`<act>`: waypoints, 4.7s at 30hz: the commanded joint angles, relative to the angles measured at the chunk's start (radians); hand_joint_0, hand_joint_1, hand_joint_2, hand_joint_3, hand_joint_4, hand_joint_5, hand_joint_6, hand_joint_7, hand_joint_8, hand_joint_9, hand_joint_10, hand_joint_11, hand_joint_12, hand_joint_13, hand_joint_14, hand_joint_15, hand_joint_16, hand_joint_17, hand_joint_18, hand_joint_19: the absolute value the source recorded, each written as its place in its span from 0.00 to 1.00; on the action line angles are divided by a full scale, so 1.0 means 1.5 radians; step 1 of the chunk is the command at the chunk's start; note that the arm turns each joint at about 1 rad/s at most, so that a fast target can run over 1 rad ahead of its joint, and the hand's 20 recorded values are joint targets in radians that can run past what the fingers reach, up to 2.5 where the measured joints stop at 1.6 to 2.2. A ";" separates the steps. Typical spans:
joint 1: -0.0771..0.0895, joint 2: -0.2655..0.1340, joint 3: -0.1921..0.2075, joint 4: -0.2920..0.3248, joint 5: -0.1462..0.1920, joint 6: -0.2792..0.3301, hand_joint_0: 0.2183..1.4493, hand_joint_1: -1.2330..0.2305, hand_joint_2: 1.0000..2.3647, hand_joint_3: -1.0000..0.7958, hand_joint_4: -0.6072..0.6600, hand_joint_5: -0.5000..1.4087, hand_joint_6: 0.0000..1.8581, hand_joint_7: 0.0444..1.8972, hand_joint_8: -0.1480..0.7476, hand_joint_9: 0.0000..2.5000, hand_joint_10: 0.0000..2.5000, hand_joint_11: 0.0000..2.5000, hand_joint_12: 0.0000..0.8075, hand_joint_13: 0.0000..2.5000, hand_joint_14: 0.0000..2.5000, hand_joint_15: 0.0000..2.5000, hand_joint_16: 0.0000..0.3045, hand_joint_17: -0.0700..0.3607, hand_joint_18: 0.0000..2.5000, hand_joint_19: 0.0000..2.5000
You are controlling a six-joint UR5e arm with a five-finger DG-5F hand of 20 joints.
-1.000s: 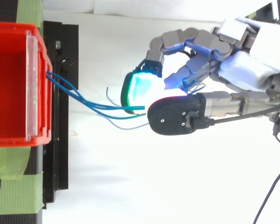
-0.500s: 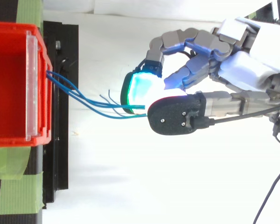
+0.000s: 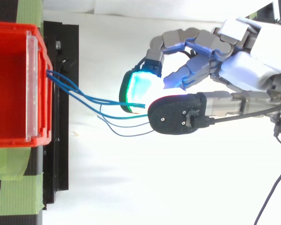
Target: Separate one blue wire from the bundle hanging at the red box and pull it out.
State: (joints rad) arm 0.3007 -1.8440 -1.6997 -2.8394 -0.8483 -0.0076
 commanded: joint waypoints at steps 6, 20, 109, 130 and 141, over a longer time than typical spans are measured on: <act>0.000 0.000 0.000 -0.003 0.000 0.001 0.32 0.38 0.02 0.47 0.58 0.16 0.45 0.59 0.53 0.23 0.01 0.47 0.48 0.37 0.01 0.50 0.16 0.41 0.30 0.48; 0.000 0.000 0.000 -0.004 0.000 0.001 0.30 0.41 0.01 0.40 0.63 0.16 0.43 0.60 0.54 0.23 0.01 0.47 0.48 0.37 0.01 0.50 0.16 0.41 0.30 0.49; 0.000 0.000 0.000 -0.005 0.000 -0.001 0.35 0.29 0.01 0.37 0.64 0.14 0.44 0.58 0.54 0.25 0.01 0.50 0.49 0.33 0.01 0.47 0.16 0.41 0.28 0.46; 0.000 0.000 0.000 -0.005 0.000 0.001 0.40 0.27 0.02 0.43 0.64 0.13 0.46 0.56 0.52 0.23 0.01 0.52 0.49 0.32 0.01 0.47 0.16 0.41 0.27 0.45; 0.000 0.000 0.000 -0.005 -0.001 0.001 0.39 0.23 0.02 0.43 0.63 0.13 0.45 0.58 0.51 0.21 0.01 0.52 0.51 0.27 0.01 0.43 0.17 0.43 0.25 0.43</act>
State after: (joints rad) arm 0.3007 -1.8440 -1.6996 -2.8469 -0.8494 -0.0061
